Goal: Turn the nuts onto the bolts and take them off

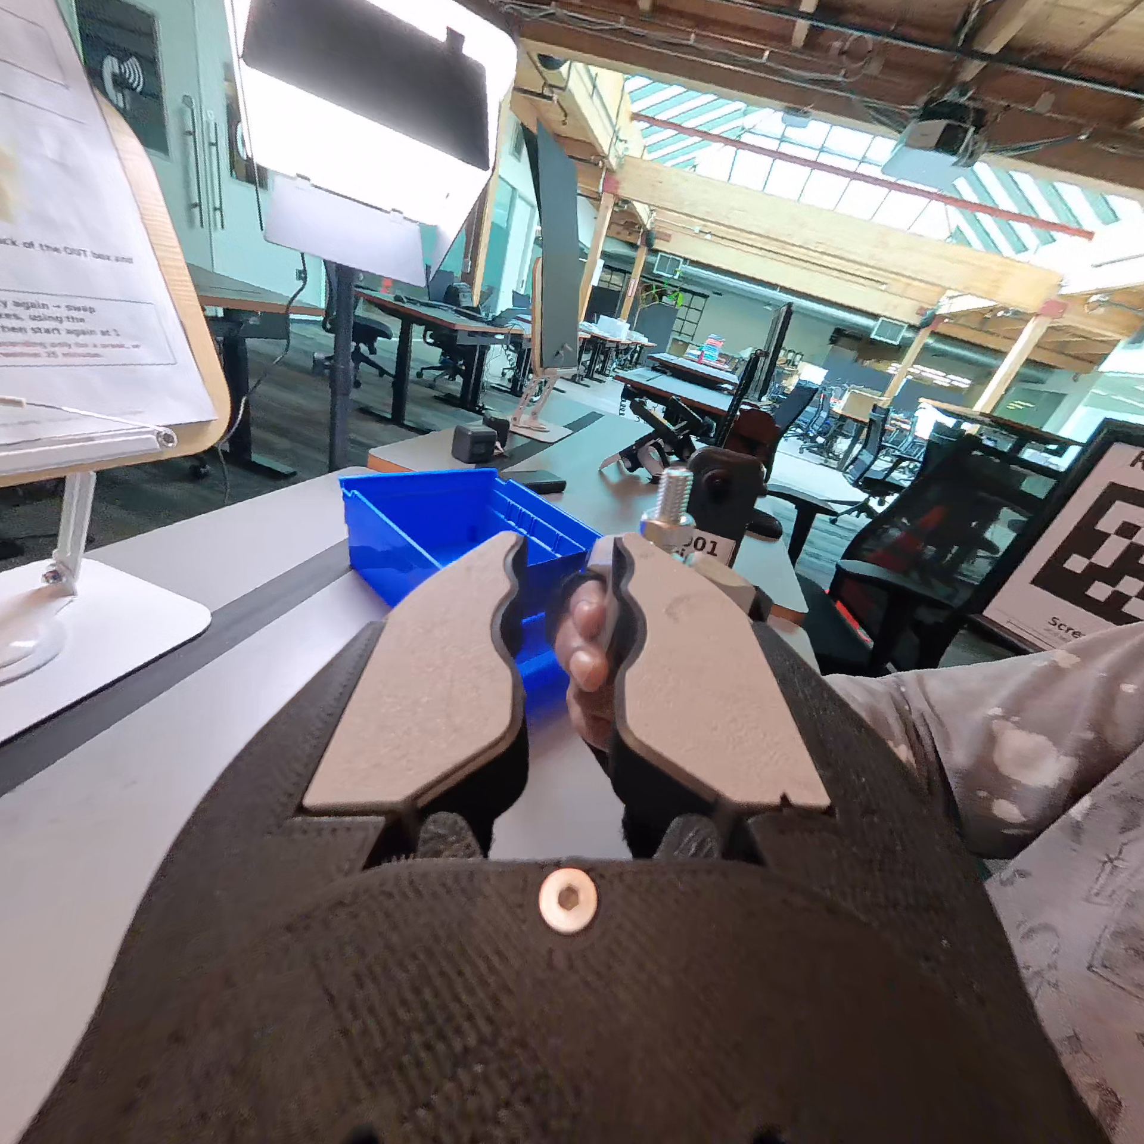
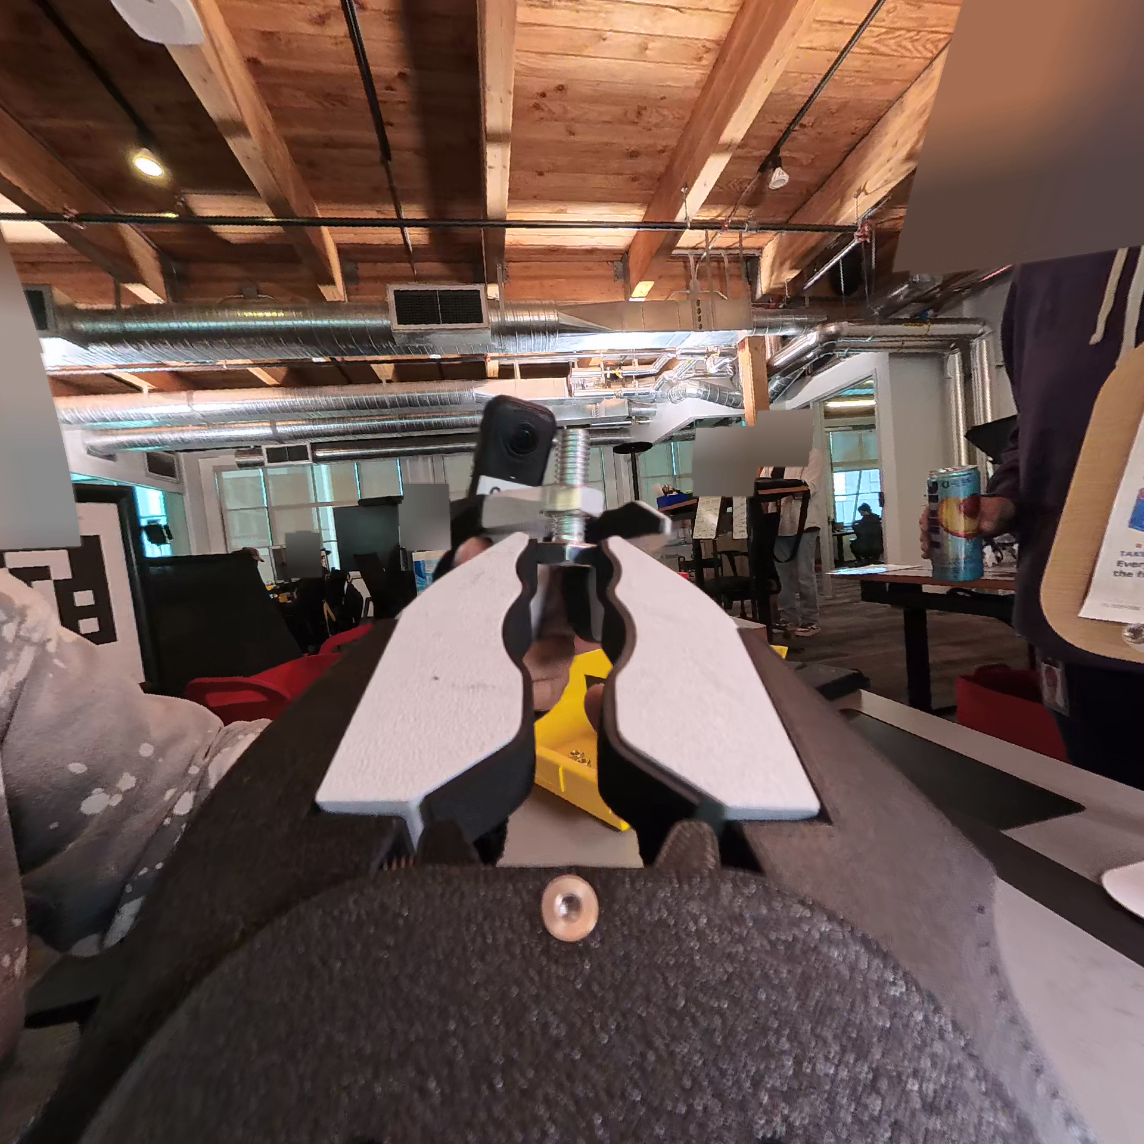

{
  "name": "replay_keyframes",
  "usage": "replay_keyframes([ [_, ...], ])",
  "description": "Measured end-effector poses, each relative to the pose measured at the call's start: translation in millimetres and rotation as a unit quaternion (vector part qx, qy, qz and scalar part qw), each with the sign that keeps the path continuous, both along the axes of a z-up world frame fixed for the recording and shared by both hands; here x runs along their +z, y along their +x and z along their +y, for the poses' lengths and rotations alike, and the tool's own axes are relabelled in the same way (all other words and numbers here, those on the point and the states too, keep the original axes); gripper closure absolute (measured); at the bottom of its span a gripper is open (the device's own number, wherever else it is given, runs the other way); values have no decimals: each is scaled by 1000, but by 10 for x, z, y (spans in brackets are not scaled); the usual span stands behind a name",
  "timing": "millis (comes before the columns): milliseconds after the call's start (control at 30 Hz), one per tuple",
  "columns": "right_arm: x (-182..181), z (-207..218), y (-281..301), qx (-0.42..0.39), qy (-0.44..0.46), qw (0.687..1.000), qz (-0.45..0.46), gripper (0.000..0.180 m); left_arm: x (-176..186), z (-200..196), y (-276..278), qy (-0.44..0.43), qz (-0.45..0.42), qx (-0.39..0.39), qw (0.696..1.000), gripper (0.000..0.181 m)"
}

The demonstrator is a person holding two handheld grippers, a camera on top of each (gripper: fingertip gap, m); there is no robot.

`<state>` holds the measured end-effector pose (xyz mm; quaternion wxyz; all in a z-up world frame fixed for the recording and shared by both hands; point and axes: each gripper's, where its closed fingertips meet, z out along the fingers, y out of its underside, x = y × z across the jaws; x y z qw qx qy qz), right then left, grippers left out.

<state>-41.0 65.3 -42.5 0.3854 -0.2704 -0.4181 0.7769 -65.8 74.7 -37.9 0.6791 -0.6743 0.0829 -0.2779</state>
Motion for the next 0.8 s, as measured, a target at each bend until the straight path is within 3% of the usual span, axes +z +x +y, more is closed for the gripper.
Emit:
replay_keyframes([
  [233,-46,-26,-51,-9,6,1000,-12,162,-38,-16,221,-4,19,-40,999,143],
  [300,-30,-19,-39,-9,4,1000,-8,162,-43,2,187,-5,17,-32,999,148],
  [333,-16,-30,-12,2,4,1000,-3,162,-51,37,73,-9,13,2,1000,162],
  [367,-6,-33,-2,4,6,1000,-1,162,-55,48,-13,-8,11,20,1000,165],
  [600,-62,-25,-59,-7,5,1000,-14,162,-4,-39,203,4,8,-47,999,143],
  [667,-63,-36,-63,-8,5,1000,-14,162,-28,-9,183,4,14,-36,999,146],
  [733,-42,-37,-25,7,1,1000,-6,162,-69,47,-2,-7,19,14,1000,162],
  [800,-33,-35,-24,1,10,1000,-6,162,-80,33,-53,-8,17,13,1000,158],
])
